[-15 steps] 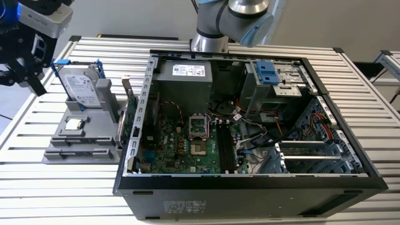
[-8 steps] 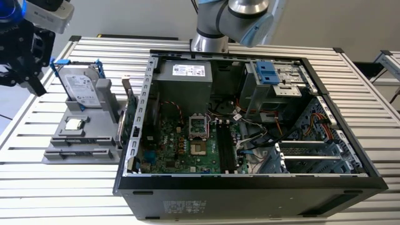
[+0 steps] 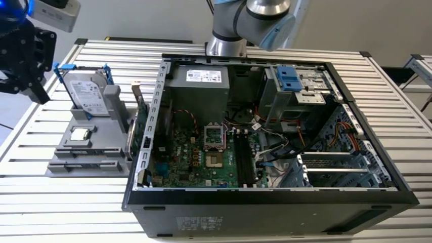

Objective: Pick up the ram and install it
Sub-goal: 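Pick up the ram and move it above insertion slot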

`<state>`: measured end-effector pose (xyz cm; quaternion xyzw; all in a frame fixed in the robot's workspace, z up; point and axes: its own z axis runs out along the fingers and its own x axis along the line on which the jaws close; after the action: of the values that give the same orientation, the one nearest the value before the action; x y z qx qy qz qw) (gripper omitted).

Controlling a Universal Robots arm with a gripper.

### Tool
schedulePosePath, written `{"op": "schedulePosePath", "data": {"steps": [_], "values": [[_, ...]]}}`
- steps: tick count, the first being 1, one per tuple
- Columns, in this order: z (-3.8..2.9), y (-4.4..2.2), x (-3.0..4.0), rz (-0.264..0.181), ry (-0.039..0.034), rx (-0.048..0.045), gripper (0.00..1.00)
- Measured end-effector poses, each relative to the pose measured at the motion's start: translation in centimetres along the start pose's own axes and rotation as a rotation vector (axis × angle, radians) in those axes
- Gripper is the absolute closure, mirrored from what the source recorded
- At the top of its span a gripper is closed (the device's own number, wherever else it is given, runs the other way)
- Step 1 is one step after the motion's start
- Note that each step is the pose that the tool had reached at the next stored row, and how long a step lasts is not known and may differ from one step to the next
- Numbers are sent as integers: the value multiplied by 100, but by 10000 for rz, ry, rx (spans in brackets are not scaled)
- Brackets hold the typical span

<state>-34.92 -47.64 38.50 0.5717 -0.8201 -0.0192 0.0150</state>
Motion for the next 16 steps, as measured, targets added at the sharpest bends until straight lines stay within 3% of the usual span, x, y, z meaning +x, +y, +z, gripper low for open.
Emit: {"op": "schedulePosePath", "data": {"steps": [16], "values": [[0, 0, 0, -1902, 92, 7, 100]]}}
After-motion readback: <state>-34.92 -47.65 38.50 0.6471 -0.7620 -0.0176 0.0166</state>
